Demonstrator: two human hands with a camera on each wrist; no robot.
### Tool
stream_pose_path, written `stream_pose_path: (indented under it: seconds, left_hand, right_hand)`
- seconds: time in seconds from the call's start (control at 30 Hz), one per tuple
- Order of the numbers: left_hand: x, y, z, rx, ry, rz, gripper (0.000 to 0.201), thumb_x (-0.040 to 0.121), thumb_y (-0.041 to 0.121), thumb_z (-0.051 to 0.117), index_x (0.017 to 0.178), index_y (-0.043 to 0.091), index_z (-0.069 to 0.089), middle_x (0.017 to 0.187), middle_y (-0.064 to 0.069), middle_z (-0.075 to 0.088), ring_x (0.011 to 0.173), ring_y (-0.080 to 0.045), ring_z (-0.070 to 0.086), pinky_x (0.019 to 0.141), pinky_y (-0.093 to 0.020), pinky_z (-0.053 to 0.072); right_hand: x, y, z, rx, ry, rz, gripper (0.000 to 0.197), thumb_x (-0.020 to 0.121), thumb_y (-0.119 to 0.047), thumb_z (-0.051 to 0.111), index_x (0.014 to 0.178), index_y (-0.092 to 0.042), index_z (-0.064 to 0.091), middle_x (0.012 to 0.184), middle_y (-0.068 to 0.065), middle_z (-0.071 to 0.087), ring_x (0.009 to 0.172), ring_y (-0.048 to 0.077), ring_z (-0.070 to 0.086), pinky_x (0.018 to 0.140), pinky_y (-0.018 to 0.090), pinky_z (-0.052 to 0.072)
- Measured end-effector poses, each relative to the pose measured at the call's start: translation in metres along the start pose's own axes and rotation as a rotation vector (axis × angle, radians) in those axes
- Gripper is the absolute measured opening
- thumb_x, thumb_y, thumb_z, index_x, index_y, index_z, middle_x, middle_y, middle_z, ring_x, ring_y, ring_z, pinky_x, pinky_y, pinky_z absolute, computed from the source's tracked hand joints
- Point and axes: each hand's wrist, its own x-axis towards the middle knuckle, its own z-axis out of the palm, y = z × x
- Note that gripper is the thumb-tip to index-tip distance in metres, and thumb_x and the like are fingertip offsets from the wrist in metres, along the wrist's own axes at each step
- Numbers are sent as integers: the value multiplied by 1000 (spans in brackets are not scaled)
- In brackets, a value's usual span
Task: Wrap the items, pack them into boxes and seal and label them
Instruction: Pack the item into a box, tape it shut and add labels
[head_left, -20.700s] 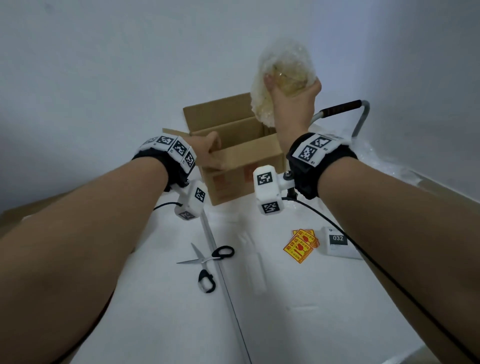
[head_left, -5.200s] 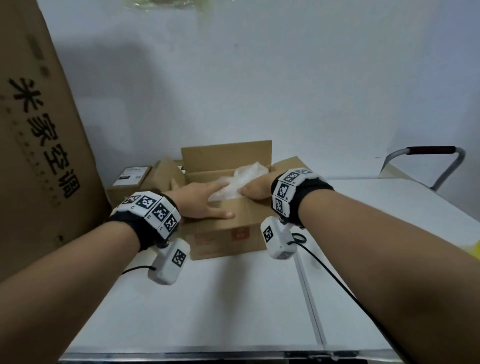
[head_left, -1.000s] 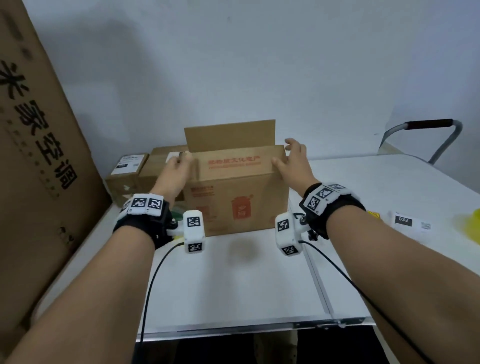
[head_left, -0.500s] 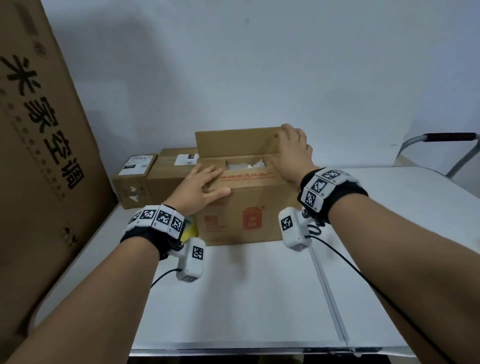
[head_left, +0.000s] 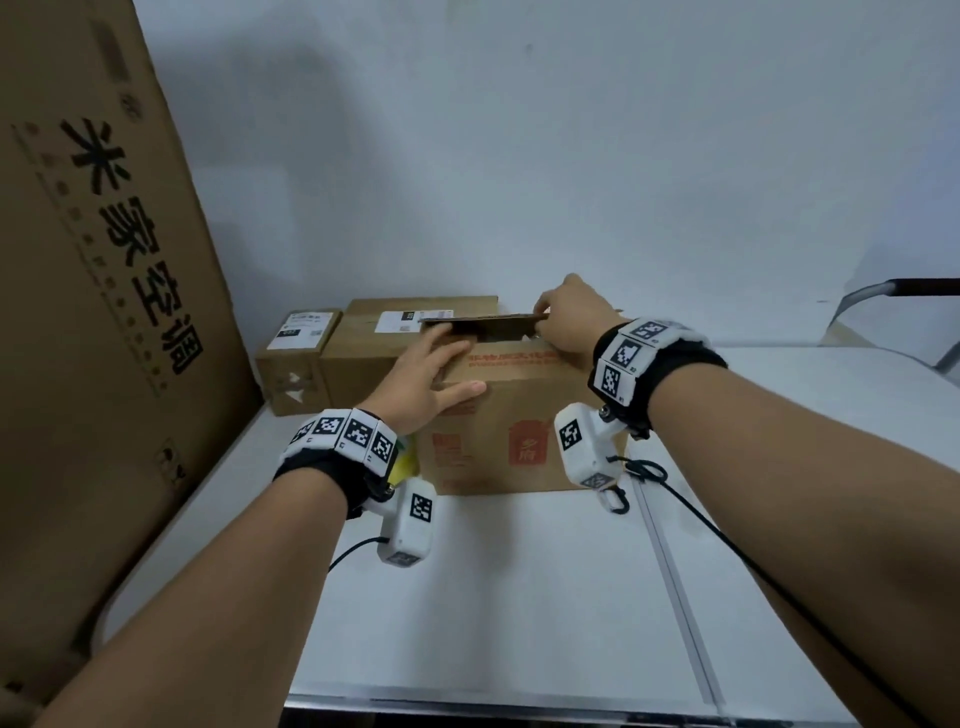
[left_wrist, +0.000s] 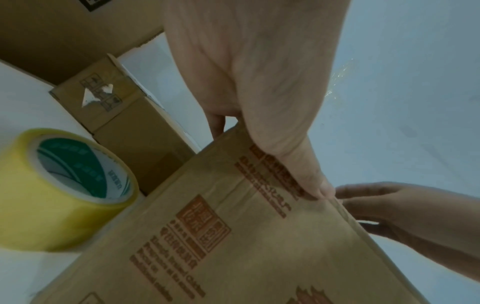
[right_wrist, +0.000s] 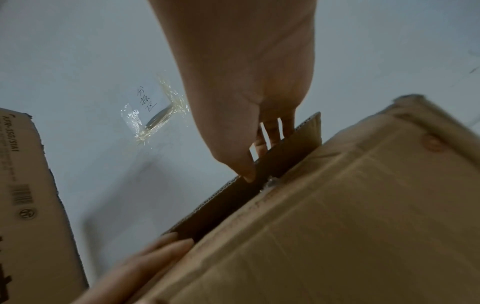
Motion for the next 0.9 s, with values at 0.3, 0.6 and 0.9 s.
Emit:
stream_pose_path:
  seconds: [0.3, 0.6, 0.9]
  left_hand:
    - [6, 3, 0, 325, 135, -73, 79, 78, 72, 58, 146, 40, 33, 160, 10, 9, 150, -20, -6, 118, -50, -10]
    - [24, 9, -4, 253, -77, -95, 59, 104, 46, 31, 154, 16, 26, 163, 2, 15, 151, -13, 7, 121, -33, 8]
    - [27, 4, -2, 234, -79, -55, 50, 107, 30, 30, 153, 13, 28, 163, 0, 16, 151, -14, 8, 119, -27, 6]
  right_hand:
    - [-35, 13, 33, -20, -19, -76, 46, 105, -32, 25, 142, -11, 43, 144, 10, 46, 131, 26, 43, 109, 44, 36]
    - [-40, 12, 37, -9, -26, -47, 47, 105, -33, 23, 142, -13, 43, 148, 9, 38, 133, 29, 38, 113, 42, 27]
    - [-10, -34, 46, -17, -133, -118, 52, 103, -31, 22, 151, -12, 25, 159, 5, 21, 146, 24, 21, 117, 53, 14]
